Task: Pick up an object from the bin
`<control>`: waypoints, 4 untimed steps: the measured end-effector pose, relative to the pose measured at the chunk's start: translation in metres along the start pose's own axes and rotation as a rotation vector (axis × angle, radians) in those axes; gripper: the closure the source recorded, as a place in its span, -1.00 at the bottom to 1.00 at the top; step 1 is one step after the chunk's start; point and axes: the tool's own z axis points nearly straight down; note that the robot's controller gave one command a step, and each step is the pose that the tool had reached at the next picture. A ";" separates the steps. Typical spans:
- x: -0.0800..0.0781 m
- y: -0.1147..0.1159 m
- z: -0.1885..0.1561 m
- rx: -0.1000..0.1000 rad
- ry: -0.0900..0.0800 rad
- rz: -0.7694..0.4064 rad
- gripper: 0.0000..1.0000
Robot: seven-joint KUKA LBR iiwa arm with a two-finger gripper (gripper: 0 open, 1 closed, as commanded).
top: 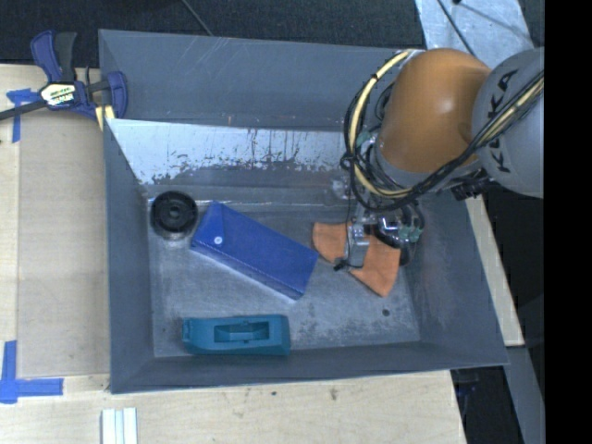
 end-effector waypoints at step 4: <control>0.046 -0.117 0.112 -0.006 -0.003 0.116 -1.00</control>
Offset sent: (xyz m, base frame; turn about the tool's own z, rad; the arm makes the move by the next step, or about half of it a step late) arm 0.0231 -0.0982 -0.1123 -0.1204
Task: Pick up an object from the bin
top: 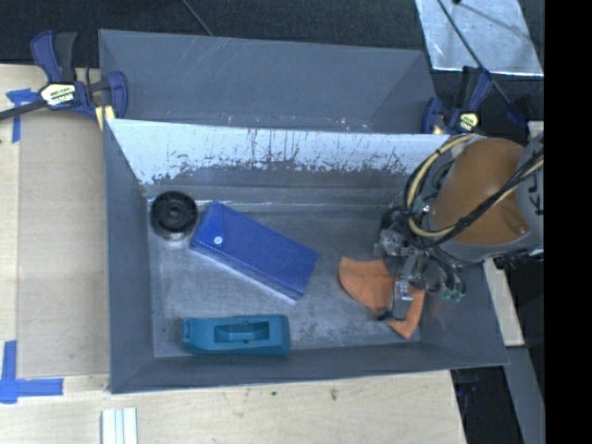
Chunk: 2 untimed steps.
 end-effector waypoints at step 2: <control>0.046 0.017 0.000 0.005 -0.003 0.056 1.00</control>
Offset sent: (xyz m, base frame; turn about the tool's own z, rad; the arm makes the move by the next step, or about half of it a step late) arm -0.0440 0.0223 -0.0001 0.0566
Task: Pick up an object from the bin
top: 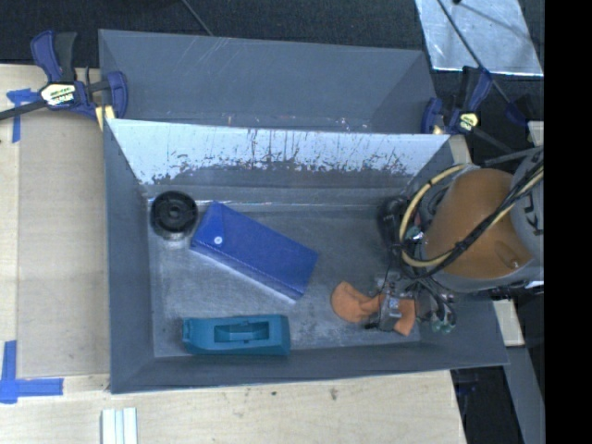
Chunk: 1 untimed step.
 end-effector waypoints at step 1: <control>0.000 0.000 0.000 0.000 0.000 0.000 1.00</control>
Offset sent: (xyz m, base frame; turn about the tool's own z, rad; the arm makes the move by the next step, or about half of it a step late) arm -0.0001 0.0001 0.1009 0.0000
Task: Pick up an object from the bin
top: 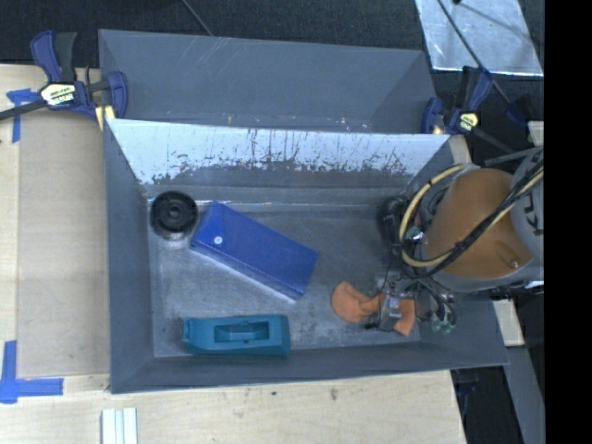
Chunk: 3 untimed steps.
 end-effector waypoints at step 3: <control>0.001 0.000 -0.046 -0.001 0.001 0.000 1.00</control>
Offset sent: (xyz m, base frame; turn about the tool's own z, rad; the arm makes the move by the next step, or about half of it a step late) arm -0.0001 0.0000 0.0197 0.0000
